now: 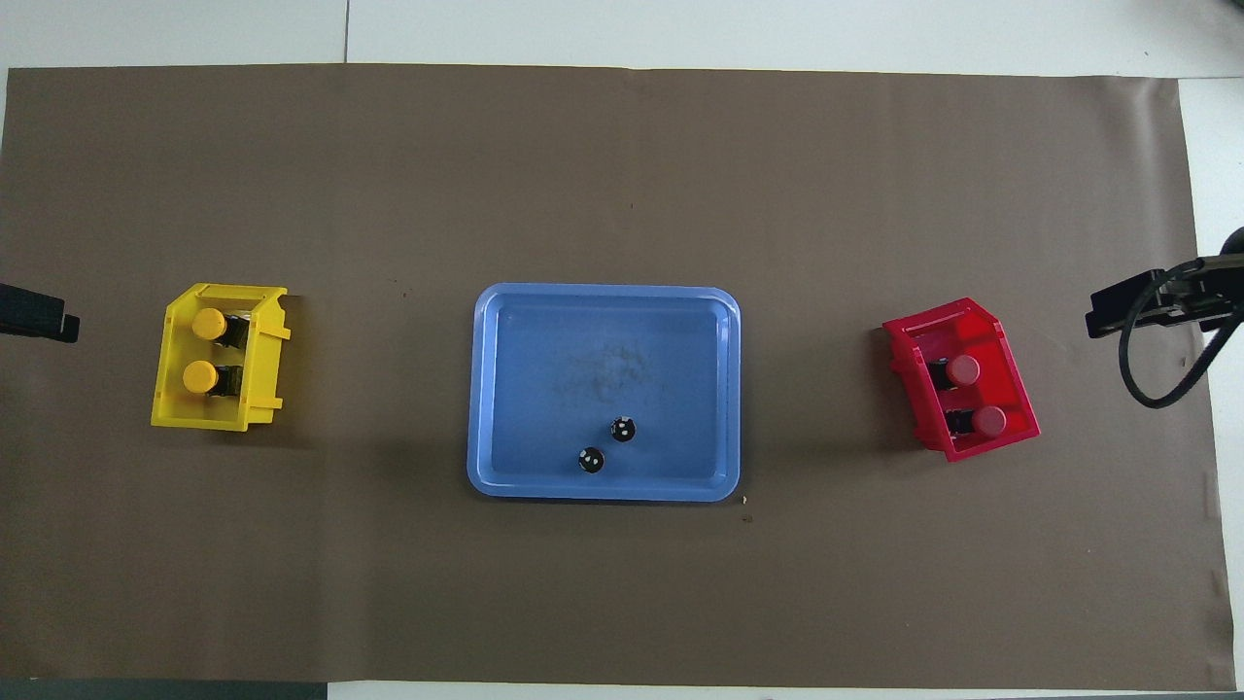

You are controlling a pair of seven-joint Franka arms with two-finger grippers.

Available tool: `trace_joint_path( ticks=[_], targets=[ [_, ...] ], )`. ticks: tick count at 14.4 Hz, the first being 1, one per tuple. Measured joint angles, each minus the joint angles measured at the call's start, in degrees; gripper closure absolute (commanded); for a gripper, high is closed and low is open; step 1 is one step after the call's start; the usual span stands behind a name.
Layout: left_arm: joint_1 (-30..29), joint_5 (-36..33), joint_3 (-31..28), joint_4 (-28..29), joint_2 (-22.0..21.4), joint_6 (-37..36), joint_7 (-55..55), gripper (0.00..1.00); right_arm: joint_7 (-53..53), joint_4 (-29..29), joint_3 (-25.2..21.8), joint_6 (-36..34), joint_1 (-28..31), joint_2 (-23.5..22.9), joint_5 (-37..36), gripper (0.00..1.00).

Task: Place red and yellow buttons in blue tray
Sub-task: 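Reach the right gripper down to the red button holder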

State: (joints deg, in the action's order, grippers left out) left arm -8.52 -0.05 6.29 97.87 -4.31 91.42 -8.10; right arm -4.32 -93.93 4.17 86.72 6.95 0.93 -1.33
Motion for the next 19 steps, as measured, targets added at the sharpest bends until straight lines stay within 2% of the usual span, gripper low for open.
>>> trace_joint_path(
  ticks=[12, 16, 17, 19],
  targets=[
    [0.01, 0.00, 0.18, 0.14, 0.00, -0.01, -0.08, 0.01, -0.59, -0.04, -0.54, -0.27, 0.70, 0.00, 0.00, 0.00],
    [0.01, 0.00, 0.18, 0.90, 0.00, -0.08, -0.33, 0.01, -3.33, -2.11, -0.20, 5.06, 0.20, -0.07, 0.06, 0.00],
    [0.01, 0.00, 0.17, 1.07, -0.01, -0.11, -0.35, 0.01, -3.41, -3.78, -0.07, 7.08, 0.09, -0.20, 0.29, 0.02],
    [0.01, 0.00, 0.18, 1.29, -0.03, -0.11, -0.39, 0.02, -3.78, -8.12, 0.07, 11.75, 0.08, -0.95, 1.65, 0.21]
  ],
)
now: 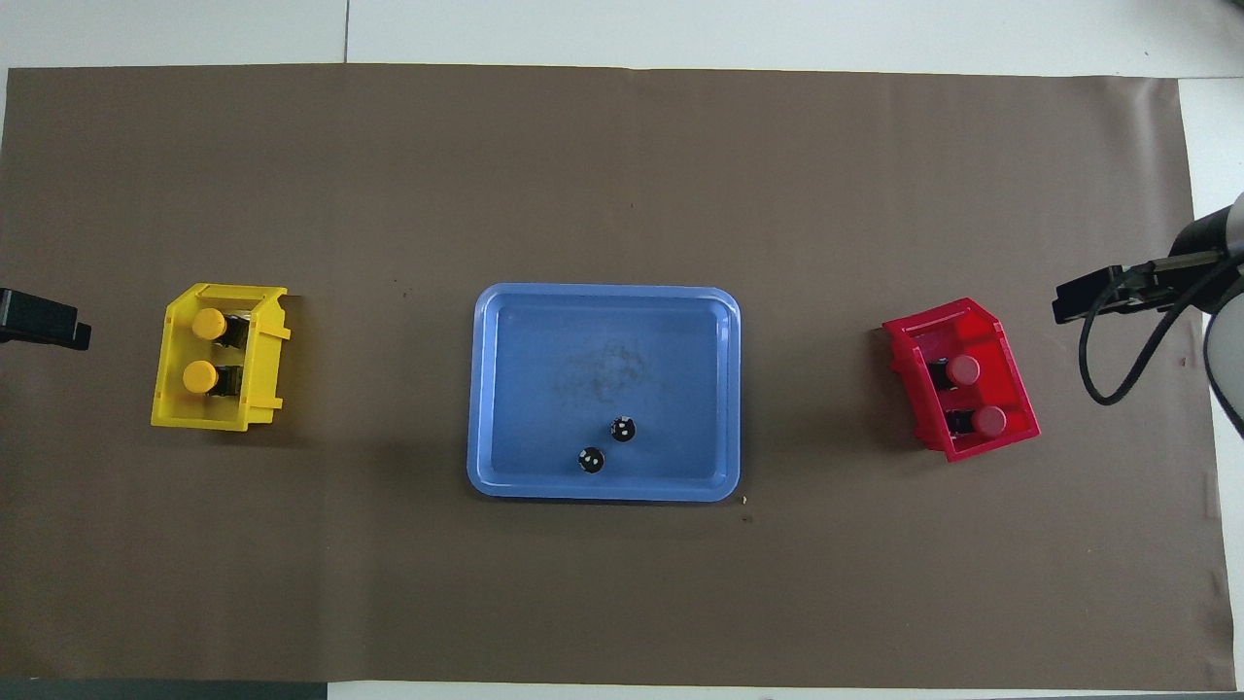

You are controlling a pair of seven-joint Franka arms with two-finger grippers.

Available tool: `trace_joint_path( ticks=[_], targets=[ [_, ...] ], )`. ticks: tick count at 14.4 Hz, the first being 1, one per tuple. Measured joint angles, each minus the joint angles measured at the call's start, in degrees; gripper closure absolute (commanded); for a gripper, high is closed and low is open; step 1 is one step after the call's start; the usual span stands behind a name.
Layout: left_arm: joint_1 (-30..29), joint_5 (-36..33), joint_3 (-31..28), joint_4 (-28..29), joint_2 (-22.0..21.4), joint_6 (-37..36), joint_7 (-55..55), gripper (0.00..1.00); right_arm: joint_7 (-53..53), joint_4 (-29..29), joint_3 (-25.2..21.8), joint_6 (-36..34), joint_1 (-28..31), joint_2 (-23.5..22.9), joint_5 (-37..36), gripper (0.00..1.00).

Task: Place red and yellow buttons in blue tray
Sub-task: 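Reach the right gripper down to the red button holder, then grasp a red button with the right gripper while the left gripper descends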

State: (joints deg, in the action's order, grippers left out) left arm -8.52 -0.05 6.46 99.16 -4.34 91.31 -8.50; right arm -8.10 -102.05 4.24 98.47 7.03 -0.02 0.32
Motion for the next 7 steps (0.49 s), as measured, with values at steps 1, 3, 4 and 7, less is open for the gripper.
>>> trace_joint_path(
  ticks=[1, 3, 4, 7],
  targets=[
    [0.00, 0.00, 0.00, 0.12, -0.02, 0.00, -0.01, 0.03, -0.34, -2.46, 0.01, 2.96, -0.01, -0.53, 0.54, 0.27],
    [-0.02, 0.00, -0.03, 0.60, -0.04, 1.69, -0.01, 0.04, -0.94, -7.84, 0.01, 9.69, -1.12, -1.38, 0.88, 0.28],
    [-0.06, 0.00, -0.08, 1.05, -0.03, 3.27, -0.01, 0.04, -0.95, -10.70, 0.05, 13.51, -2.44, -1.63, 0.89, 0.28],
    [-0.36, 0.00, -0.32, 3.59, -0.02, 6.25, -0.01, 0.10, -1.06, -16.85, 0.21, 19.85, -5.20, -1.77, 0.89, 0.28]
  ],
)
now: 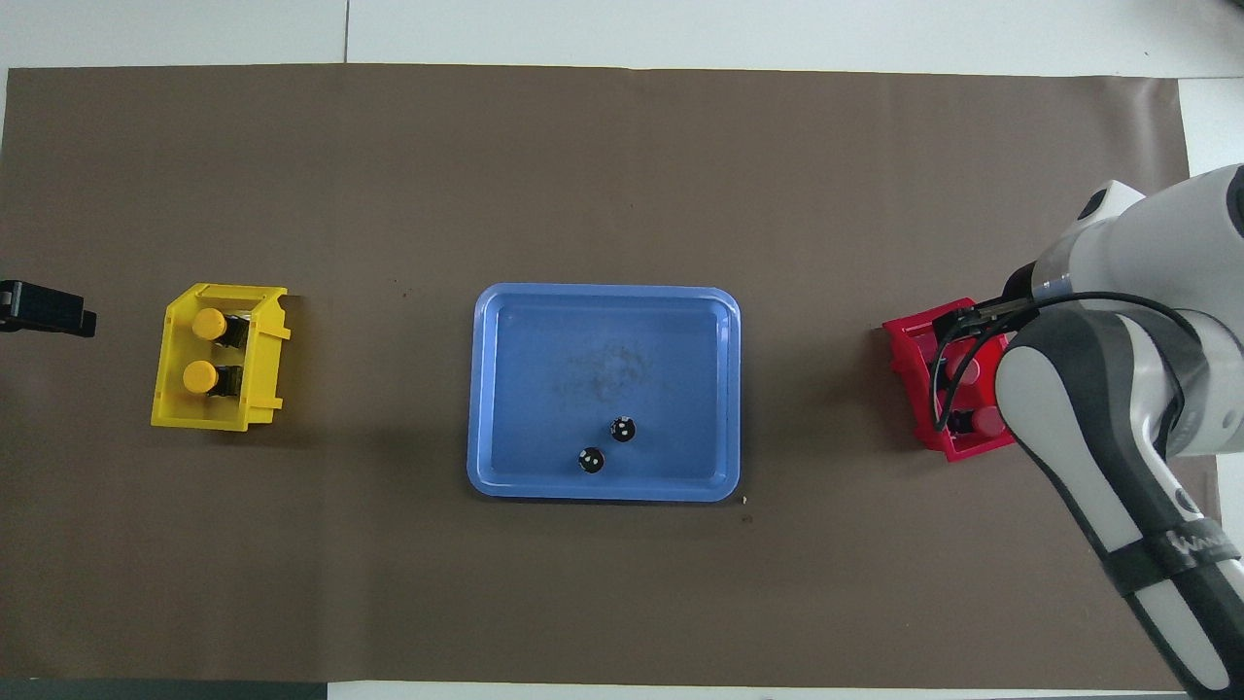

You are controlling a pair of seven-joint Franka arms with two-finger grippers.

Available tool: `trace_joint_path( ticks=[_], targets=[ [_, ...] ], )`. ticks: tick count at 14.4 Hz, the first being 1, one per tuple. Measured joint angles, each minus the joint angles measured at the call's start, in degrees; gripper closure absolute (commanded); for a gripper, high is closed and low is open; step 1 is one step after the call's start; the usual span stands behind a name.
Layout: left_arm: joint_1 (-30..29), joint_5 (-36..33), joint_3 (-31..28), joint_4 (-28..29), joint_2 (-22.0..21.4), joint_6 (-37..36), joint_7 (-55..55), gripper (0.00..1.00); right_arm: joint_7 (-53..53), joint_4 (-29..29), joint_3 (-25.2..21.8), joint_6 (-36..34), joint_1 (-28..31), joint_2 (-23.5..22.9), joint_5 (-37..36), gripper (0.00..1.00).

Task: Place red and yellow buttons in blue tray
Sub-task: 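Grasp a red button with the right gripper while the left gripper descends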

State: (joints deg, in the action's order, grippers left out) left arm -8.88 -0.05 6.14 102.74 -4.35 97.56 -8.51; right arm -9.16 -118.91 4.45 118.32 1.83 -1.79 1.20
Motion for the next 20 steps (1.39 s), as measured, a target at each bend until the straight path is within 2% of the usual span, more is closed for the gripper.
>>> trace_joint_path(
  ticks=[2, 4, 9, 20],
  targets=[
    [-0.20, 0.00, -0.04, 2.82, 0.03, 3.25, -0.01, 0.12, -3.03, -1.89, -0.12, 2.22, 0.24, 0.01, 0.00, 0.34],
    [-0.19, 0.00, 0.13, 6.28, 0.08, 7.11, -0.01, 0.17, -5.57, -3.19, -0.44, 4.10, 1.41, 0.00, 0.00, 0.34],
    [-0.18, 0.00, 0.31, 11.46, 1.03, 15.47, -0.01, 0.18, -6.54, -5.51, -0.52, 6.95, 2.03, 0.00, 0.00, 0.37],
    [2.53, 0.00, 0.73, 15.02, 11.55, 31.07, 1.33, 0.20, -6.57, -10.49, -0.55, 12.11, 2.58, 0.21, 0.00, 0.39]
  ],
)
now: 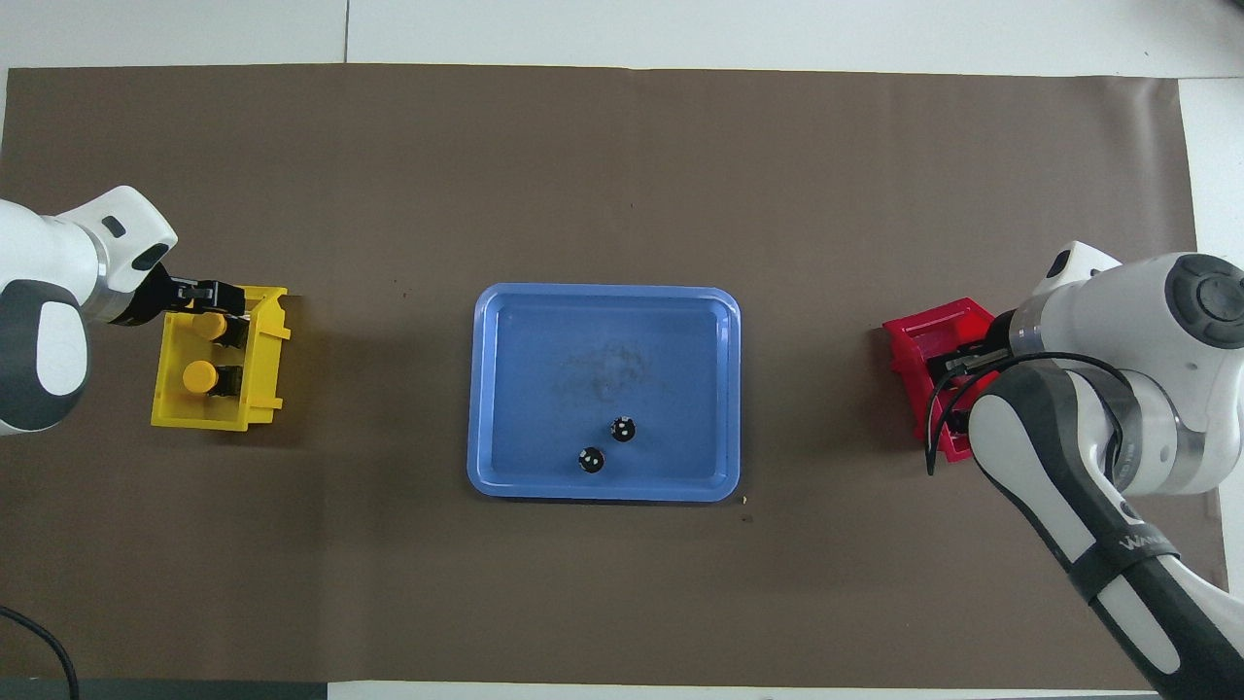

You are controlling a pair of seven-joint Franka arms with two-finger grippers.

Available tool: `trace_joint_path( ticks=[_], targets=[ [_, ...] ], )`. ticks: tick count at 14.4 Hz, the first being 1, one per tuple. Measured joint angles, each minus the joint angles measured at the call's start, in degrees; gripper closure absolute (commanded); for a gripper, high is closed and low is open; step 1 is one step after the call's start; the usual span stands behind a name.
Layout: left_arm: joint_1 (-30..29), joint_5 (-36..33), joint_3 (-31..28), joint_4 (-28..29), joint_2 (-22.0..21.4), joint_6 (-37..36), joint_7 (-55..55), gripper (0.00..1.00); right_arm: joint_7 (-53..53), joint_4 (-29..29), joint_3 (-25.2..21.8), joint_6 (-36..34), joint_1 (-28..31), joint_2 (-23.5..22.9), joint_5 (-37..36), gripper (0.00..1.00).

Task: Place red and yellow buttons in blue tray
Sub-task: 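Grasp a red button with the right gripper while the left gripper descends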

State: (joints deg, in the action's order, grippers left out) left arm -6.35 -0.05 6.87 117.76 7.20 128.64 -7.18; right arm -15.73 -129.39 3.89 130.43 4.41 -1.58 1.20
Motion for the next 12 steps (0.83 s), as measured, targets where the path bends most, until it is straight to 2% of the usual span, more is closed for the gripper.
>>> trace_joint_path(
  ticks=[3, 7, 12],
  targets=[
    [-0.13, 0.00, -0.29, 0.13, 1.04, 1.51, 0.05, 0.20, -0.02, -0.72, 0.01, 0.00, 0.55, 0.44, 0.00, 0.41],
    [-0.24, 0.00, -0.47, 0.12, 1.03, 1.95, 0.13, 0.26, -0.03, -1.15, 0.01, 0.02, 0.55, 0.59, 0.00, 0.47],
    [-0.45, 0.00, -0.48, 0.98, 1.03, 1.88, 0.18, 0.26, -0.03, -1.31, 0.02, 0.01, 0.54, 0.76, 0.00, 0.74]
  ],
)
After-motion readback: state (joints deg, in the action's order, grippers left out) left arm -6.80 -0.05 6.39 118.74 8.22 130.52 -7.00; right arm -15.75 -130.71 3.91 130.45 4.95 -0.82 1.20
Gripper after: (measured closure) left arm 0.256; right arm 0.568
